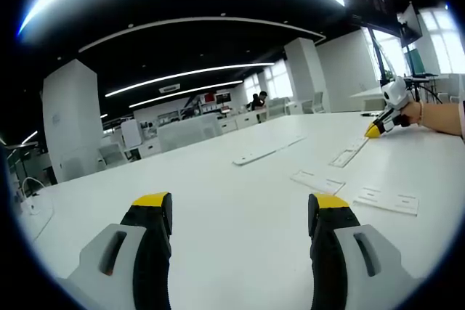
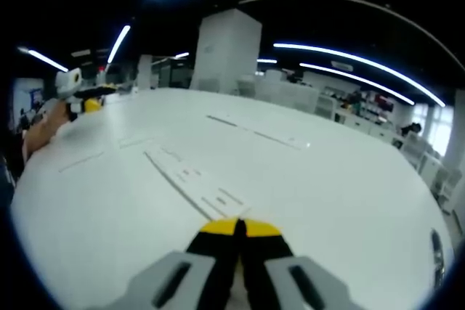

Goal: Locate the socket holder cover, grip the socket holder cover, clip it into the socket holder slot.

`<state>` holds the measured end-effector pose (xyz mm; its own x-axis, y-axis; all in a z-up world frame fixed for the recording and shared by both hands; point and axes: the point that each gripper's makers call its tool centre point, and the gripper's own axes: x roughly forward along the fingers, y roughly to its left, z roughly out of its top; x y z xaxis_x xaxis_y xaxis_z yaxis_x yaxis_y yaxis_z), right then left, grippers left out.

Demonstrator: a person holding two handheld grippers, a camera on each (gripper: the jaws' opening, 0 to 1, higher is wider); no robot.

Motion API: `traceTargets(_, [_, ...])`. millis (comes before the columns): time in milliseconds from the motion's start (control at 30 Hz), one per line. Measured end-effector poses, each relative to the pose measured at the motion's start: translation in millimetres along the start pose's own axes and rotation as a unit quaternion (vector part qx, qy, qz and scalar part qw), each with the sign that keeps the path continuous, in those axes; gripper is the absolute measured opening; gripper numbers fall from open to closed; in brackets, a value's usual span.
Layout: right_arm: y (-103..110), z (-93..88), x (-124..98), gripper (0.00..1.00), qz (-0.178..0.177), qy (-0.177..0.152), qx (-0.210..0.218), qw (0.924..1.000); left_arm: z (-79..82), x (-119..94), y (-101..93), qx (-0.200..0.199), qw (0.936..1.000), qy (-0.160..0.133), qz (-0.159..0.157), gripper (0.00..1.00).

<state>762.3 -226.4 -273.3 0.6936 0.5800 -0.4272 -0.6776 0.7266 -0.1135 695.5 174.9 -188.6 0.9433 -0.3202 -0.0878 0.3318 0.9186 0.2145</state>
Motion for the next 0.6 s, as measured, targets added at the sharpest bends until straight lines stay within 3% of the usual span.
traceTargets(600, [5.4, 0.3, 2.3, 0.04, 0.002, -0.005, 0.003, 1.0000, -0.3, 0.9, 0.1, 0.000, 1.0000, 0.001, -0.001, 0.75])
